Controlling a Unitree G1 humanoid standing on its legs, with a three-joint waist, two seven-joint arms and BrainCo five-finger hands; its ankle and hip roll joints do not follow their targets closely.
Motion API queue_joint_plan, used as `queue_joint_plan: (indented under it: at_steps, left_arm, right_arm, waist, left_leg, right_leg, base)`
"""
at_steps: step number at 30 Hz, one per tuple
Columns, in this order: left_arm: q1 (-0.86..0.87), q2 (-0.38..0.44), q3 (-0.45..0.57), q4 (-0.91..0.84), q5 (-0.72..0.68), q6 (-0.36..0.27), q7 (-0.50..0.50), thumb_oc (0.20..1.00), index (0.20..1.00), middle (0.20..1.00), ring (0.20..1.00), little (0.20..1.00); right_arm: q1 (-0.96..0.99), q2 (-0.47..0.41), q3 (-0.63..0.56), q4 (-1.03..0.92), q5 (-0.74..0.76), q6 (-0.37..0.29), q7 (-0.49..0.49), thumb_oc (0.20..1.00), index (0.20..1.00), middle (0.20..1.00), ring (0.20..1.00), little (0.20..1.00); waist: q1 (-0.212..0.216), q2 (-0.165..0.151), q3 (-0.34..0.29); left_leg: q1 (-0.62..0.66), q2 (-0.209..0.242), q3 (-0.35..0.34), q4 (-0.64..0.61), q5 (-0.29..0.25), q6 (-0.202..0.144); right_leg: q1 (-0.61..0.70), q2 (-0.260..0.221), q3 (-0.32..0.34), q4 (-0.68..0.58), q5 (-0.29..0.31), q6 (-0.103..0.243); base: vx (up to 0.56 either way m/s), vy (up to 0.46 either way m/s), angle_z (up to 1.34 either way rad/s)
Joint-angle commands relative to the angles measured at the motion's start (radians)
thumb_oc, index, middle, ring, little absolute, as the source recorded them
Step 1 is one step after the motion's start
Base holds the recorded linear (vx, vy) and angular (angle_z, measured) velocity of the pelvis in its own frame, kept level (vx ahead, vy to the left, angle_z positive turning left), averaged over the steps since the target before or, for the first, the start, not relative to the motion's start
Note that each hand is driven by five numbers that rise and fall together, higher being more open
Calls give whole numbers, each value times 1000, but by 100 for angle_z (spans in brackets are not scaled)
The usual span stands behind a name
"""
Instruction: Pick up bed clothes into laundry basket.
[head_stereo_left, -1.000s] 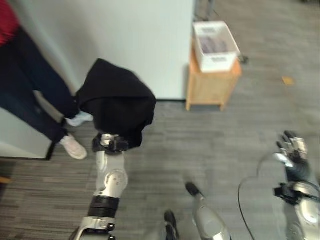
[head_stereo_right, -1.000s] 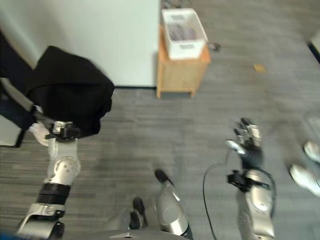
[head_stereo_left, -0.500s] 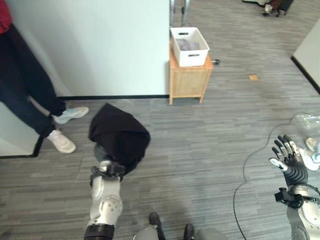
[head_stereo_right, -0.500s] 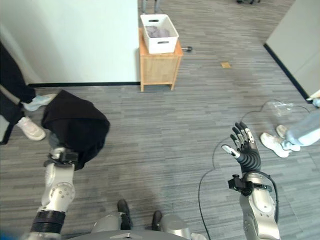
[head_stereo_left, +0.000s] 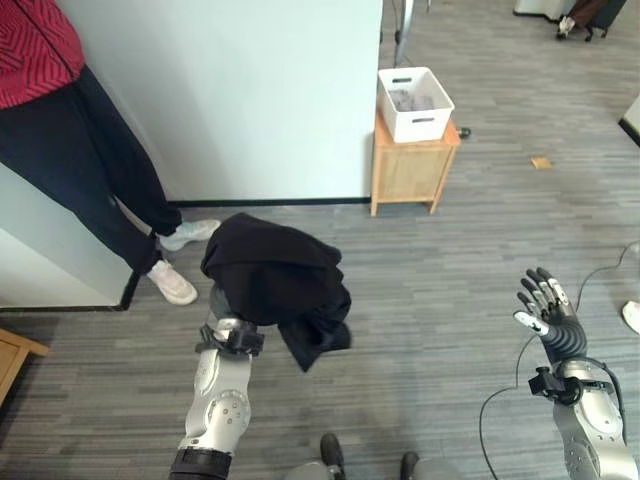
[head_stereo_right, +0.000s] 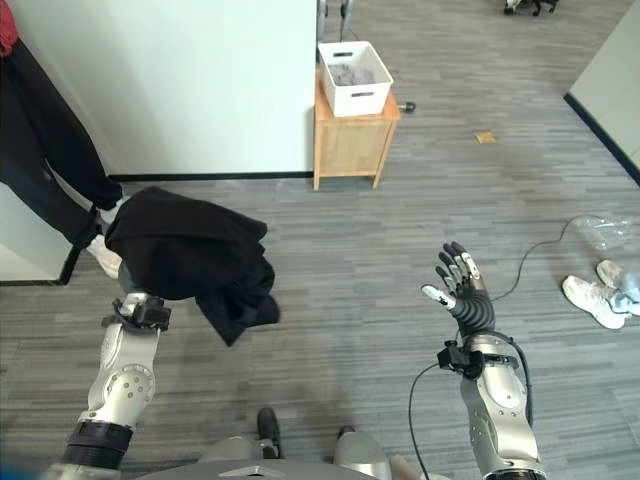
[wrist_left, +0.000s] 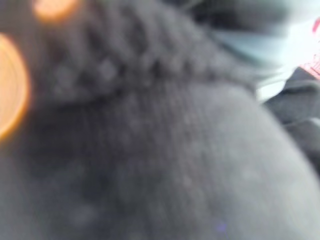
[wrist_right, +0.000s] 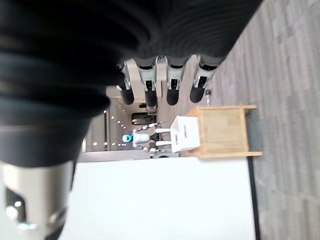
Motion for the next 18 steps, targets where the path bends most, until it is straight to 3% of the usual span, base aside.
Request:
queue_joint_plan:
  at_steps: [1,15,18]
  left_arm:
    - [-37,26,38,-42,16,-32,-40,200,200,200,200,200]
    - [-16,16,38,-28,24,-24,-44,200,200,200,200,200]
    - [-25,18,40,-21,18,-28,-36,200,200,200,200,200]
  right_arm:
    - [-47,-13,-37,7,-10,-41,4,1000,1000,1000,1000,1000]
    - [-28,8,-40,5,-20,-34,5,1000,1000,1000,1000,1000]
    - [-33,2,-39,3,-28,-33,-2,1000,1000,1000,1000,1000]
  waist:
    - [17,-8,-48]
    - [10,6,-71]
    - [6,5,-64]
  left_leg:
    - [39,71,-42,-6,-46,-88]
    - [70,53,-42,-39,-50,-81]
    - [59,45,-33,2,-82,-72]
  right_leg:
    - [-23,32,43,-93,56,0]
    - [-10,20,44,-107,67,12]
    - [-19,8,56,-92,63,19]
  base:
    - [37,25,0]
    - [20,28,4]
    - [17,48,-4]
